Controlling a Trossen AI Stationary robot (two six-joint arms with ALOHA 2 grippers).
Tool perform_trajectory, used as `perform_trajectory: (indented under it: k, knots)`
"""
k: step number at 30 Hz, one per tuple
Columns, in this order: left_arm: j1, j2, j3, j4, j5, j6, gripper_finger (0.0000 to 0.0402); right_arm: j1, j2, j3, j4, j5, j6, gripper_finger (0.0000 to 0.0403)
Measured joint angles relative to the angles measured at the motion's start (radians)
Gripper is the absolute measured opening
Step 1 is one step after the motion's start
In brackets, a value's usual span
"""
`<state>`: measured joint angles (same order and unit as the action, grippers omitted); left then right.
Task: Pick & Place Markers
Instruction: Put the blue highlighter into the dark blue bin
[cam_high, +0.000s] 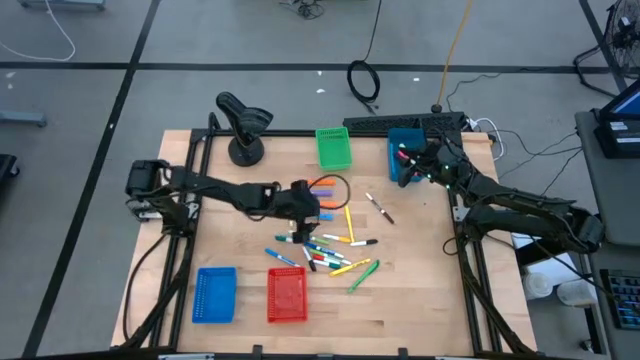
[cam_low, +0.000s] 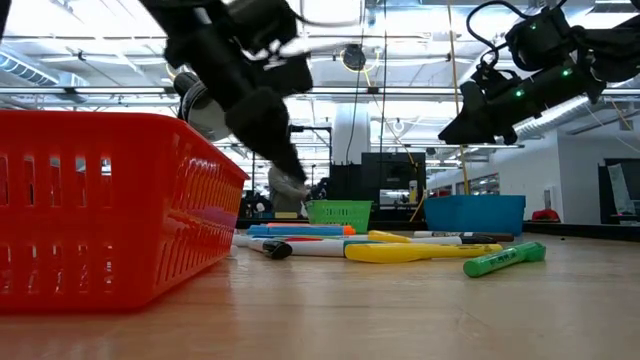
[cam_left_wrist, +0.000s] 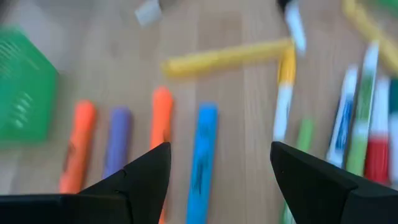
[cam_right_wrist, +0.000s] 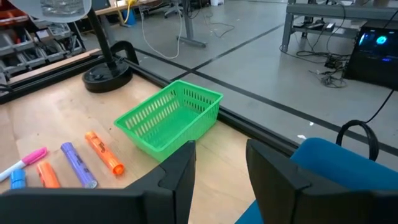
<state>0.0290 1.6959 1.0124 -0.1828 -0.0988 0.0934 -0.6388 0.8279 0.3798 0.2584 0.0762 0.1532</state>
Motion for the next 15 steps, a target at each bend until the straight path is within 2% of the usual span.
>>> perform_trajectory:
  k: [5,15]
  knots:
    - [0.026,0.083,0.097,-0.120,0.033,0.101,0.0280,0.000,0.004,0.000,-0.007,0.000,0.000,0.0130]
    - [0.057,0.191,0.108,-0.144,0.103,0.132,0.0280,0.000,0.005,0.000,-0.017,-0.002,0.000,0.0130]
